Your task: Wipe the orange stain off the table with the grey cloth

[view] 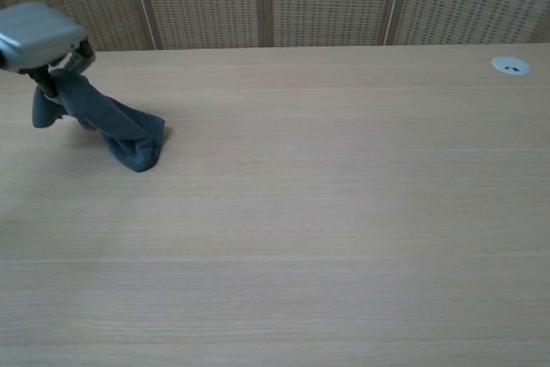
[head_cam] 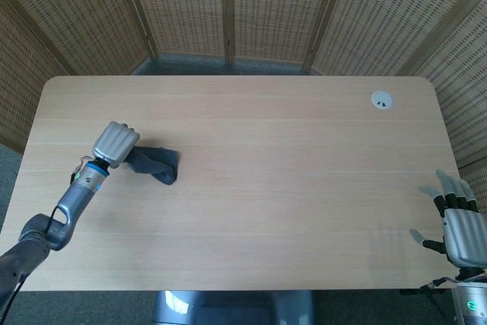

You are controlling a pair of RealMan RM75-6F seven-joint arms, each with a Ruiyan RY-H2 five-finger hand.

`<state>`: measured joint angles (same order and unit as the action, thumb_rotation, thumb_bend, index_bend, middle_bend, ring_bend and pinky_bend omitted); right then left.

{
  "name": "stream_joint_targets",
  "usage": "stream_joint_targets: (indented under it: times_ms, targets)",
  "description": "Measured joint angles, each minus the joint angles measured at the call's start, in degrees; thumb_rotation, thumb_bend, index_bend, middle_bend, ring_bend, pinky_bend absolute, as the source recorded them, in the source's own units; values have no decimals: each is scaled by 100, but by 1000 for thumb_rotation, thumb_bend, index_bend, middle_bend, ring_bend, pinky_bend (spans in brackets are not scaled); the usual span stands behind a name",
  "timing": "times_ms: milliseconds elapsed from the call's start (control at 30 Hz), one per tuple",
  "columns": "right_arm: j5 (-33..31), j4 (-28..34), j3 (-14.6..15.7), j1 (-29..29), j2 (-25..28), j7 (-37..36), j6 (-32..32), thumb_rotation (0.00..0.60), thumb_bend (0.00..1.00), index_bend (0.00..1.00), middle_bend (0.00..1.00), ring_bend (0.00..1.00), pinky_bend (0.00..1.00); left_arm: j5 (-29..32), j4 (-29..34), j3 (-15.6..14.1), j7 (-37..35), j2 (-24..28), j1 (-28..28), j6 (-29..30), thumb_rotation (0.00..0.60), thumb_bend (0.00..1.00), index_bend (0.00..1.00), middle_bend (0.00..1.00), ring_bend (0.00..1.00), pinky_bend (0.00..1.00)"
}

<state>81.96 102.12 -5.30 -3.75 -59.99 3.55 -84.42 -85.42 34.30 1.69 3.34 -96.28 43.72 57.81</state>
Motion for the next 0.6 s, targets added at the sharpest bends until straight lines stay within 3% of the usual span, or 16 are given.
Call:
stream_joint_targets:
  times_ms: [300, 600]
  targets:
    - [7, 4, 1, 4, 3, -11, -13, 600, 0, 241, 0, 0, 0, 49, 753, 347, -153, 177, 176, 401, 600, 153, 751, 680, 636, 897]
    - [-15, -16, -12, 0, 26, -70, 2, 600, 0, 241, 0, 0, 0, -71, 1671, 586, 200, -108, 581, 586, 600, 151, 751, 680, 636, 897]
